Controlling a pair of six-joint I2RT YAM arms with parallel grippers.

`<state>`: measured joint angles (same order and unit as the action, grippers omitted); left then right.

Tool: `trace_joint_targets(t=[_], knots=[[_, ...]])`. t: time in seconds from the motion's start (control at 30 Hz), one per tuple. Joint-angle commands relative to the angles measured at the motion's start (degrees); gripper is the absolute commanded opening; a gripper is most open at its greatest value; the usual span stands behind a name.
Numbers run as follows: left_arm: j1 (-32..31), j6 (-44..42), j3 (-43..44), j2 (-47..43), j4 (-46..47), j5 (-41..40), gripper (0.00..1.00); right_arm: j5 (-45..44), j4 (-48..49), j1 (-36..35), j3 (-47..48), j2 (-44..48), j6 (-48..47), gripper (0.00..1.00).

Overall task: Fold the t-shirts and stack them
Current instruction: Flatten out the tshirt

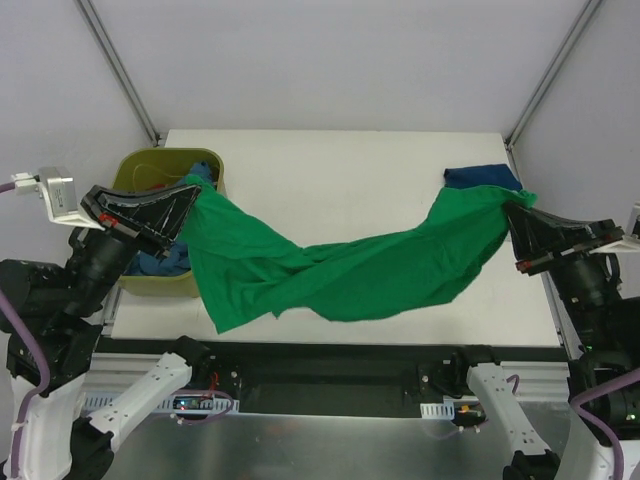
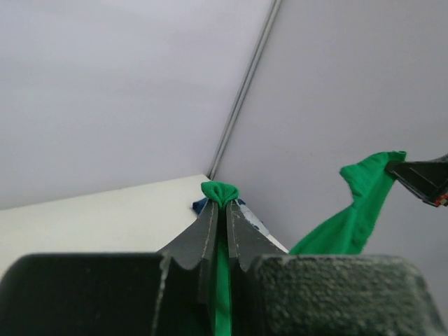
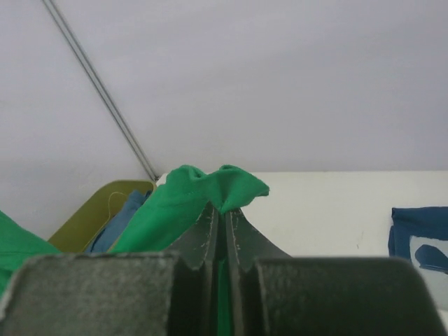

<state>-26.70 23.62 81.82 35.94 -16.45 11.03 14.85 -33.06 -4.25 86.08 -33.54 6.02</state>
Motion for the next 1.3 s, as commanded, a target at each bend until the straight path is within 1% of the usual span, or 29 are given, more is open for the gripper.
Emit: trace_joint_targets(t=[0.0,0.03,0.1,0.13,0.17,0.2,0.23,0.27,0.3,0.33,0.37,0.4,0.43,0.47,0.5,0.53,0.57,0.6,0.63,0.67,0.73,0.8,0.9,0.93,1.0,1.03,1.13,1.2,1.27], knots=[[-0.46,-0.68,-0.87,2.46,0.37,-6.34,0.0,-6.13,-1.56,-0.23,2.16,-3.01,-2.59,0.01],[-0.46,-0.94,-1.31,3.33,0.28,-11.15,0.0,-10.41,-2.09,-0.14,1.98,-4.24,-2.68,0.01],[-0.46,-1.64,-2.8,7.37,0.01,-18.38,0.0,-14.04,-2.27,-0.14,1.2,-8.72,-3.47,0.01],[-0.46,-2.17,-3.07,9.39,0.1,-24.59,0.0,-17.19,-2.1,-0.23,-0.11,-10.56,-3.73,0.01],[-0.46,-2.69,-3.16,14.45,0.1,-27.52,0.0,-17.83,-1.75,-0.14,-0.74,-15.19,-4.0,0.01],[-0.46,-3.13,-2.9,17.46,0.1,-30.16,0.0,-18.28,-0.44,-0.14,-1.52,-17.76,-4.09,0.01],[-0.02,-4.53,-2.29,20.8,0.1,-33.32,0.0,-18.89,0.79,-0.23,-3.27,-22.92,-3.91,0.01],[0.94,-4.89,-0.45,28.32,-0.07,-36.14,0.0,-19.16,2.19,-0.14,-4.16,-25.85,-3.83,0.0],[2.43,-4.63,0.7,32.48,-0.34,-35.47,0.0,-19.51,4.21,-0.06,-4.52,-28.75,-3.74,0.01],[6.27,-3.07,1.93,36.61,-1.38,-33.55,0.0,-20.55,5.27,-0.06,-4.78,-34.78,-3.39,0.01],[8.22,-1.74,5.16,45.01,-2.44,-27.0,0.05,-21.09,6.24,-0.14,-4.87,-37.97,-3.38,0.03],[9.46,-0.43,7.54,49.35,-4.36,-24.15,0.53,-21.09,7.64,0.03,-4.44,-41.14,-3.21,0.1],[10.95,0.8,12.52,53.4,-7.78,-21.51,0.99,-21.27,7.66,0.03,-3.48,-47.17,-2.95,0.13],[10.88,0.64,14.31,59.62,-8.68,-17.74,0.99,-21.01,7.57,-0.05,-1.55,-49.93,-3.03,0.19],[10.88,0.64,15.55,61.77,-8.95,-16.14,0.99,-20.74,6.44,-0.06,-0.05,-52.57,-3.03,0.45],[10.88,0.99,16.61,63.36,-8.87,-14.56,0.99,-20.65,5.3,-0.14,1.27,-56.94,-3.03,0.53],[10.79,1.17,16.96,65.11,-8.95,-13.85,0.99,-21.17,4.24,-0.23,3.37,-58.73,-2.6,0.6],[10.7,1.34,16.97,65.48,-8.87,-13.06,0.99,-21.61,3.45,-0.23,3.82,-59.88,-2.59,0.82],[10.62,1.17,16.53,65.66,-8.95,-12.87,0.99,-22.66,3.35,-0.32,3.92,-61.28,-2.77,0.95],[10.53,1.08,16.01,65.57,-8.87,-12.7,0.99,-23.11,3.53,-0.58,3.83,-61.64,-2.77,1.0],[10.35,1.52,13.3,64.96,-8.78,-12.0,0.99,-23.38,4.75,-0.76,2.87,-61.82,-2.77,0.97],[10.09,2.22,10.92,63.9,-8.87,-9.73,0.99,-22.85,5.28,-0.67,2.42,-61.91,-2.68,0.97],[10.09,3.97,4.86,61.45,-8.87,-8.04,1.0,-19.44,4.5,-0.85,1.81,-62.35,-2.59,0.97],[10.09,4.33,1.18,59.44,-8.87,-7.52,0.99,-18.9,4.23,-1.02,0.68,-62.18,-2.68,0.97],[9.91,5.12,-2.61,57.14,-8.87,-7.86,0.99,-18.63,4.49,-1.81,-1.43,-61.39,-2.77,0.97],[9.82,6.17,-6.72,55.91,-8.87,-8.12,0.99,-18.63,4.67,-2.16,-3.97,-60.34,-2.68,0.97],[9.39,8.46,-13.94,50.73,-8.78,-8.13,0.99,-18.63,5.81,-3.83,-8.2,-57.53,-2.24,0.97],[9.03,9.86,-16.68,49.67,-8.69,-7.86,0.99,-19.5,6.86,-4.71,-11.63,-55.94,-2.15,0.97],[8.68,10.39,-19.06,50.1,-8.43,-7.6,0.99,-19.6,6.87,-4.89,-12.26,-56.11,-2.07,0.97]])
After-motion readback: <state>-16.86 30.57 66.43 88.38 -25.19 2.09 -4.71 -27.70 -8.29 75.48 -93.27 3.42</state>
